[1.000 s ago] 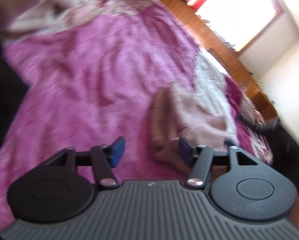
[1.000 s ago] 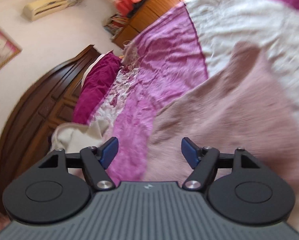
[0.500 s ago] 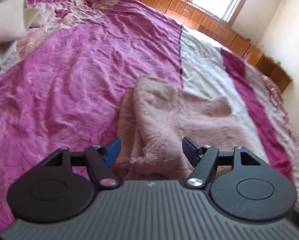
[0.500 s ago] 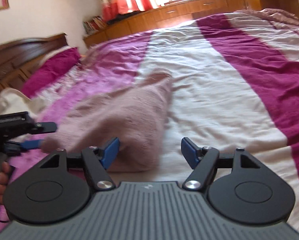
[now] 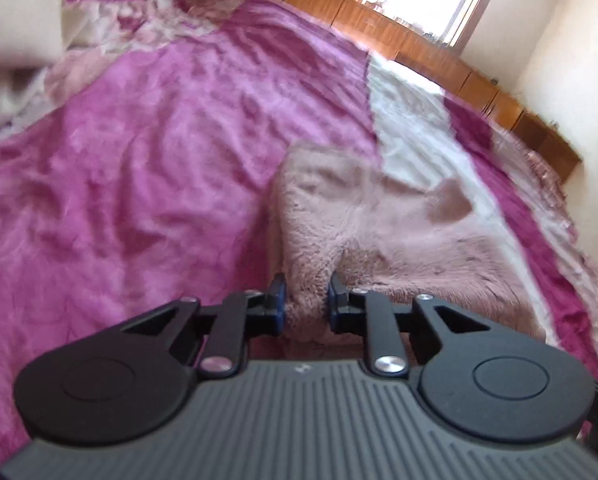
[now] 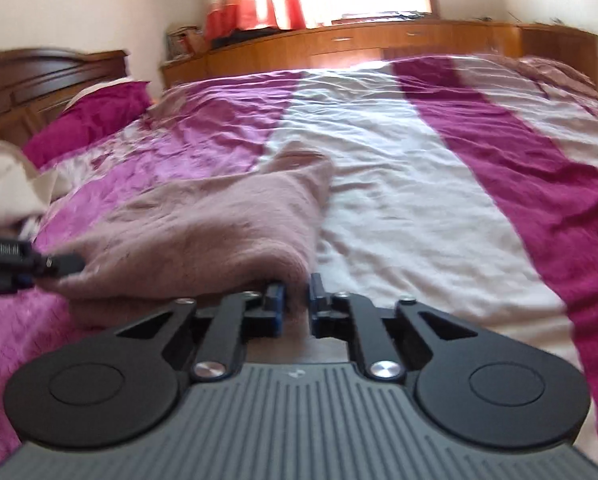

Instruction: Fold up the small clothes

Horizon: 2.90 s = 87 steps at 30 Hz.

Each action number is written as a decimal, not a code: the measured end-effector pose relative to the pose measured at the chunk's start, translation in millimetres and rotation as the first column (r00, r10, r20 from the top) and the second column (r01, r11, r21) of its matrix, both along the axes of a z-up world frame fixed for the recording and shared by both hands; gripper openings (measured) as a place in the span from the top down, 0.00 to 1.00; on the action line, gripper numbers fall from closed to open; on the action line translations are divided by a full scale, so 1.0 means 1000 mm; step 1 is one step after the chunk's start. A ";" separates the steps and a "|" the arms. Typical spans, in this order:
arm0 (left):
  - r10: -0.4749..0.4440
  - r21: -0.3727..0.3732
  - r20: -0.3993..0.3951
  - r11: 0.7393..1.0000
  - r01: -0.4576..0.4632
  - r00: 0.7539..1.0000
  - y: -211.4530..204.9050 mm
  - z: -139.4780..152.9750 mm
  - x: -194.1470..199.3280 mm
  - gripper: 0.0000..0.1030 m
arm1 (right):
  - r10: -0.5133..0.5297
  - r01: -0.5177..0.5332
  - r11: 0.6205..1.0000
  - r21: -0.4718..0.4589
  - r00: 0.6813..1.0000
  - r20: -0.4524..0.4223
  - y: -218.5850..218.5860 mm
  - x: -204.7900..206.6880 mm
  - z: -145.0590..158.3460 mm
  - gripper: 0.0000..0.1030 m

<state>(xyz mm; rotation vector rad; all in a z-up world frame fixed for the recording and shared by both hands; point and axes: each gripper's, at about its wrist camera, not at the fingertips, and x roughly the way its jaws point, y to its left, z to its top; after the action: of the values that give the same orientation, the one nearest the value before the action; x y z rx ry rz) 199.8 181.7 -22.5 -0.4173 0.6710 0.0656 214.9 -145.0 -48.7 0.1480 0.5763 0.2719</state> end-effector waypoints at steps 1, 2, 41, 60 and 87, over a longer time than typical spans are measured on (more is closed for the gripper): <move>-0.018 0.004 -0.014 1.000 0.018 1.000 -0.002 -0.005 0.003 0.76 | -0.011 0.012 1.000 0.006 0.998 -0.061 -0.004 0.003 -0.009 0.89; -0.026 0.018 -0.006 1.000 0.026 1.000 -0.005 -0.004 0.002 0.74 | -0.025 0.028 0.999 0.020 0.993 -0.114 -0.009 0.007 -0.018 0.89; -0.080 0.123 -0.068 0.989 0.088 0.994 -0.041 0.020 0.004 0.97 | 0.169 -0.179 0.975 -0.129 0.982 -0.084 0.028 0.038 0.057 1.00; 0.010 -0.285 -0.144 0.957 -0.051 0.990 0.014 0.014 -0.028 0.13 | 0.217 -0.186 0.964 0.189 0.963 -0.162 -0.014 0.000 0.028 0.76; -0.168 -0.592 -0.024 0.797 0.121 0.985 0.026 -0.045 0.053 0.01 | 0.226 0.136 0.637 0.759 0.908 -0.353 -0.064 0.102 -0.056 0.35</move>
<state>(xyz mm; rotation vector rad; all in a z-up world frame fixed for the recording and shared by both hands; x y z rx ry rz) 253.2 207.8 -67.3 -0.9692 0.7927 -0.2867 316.9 -208.8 -105.1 1.0707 0.8684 0.5409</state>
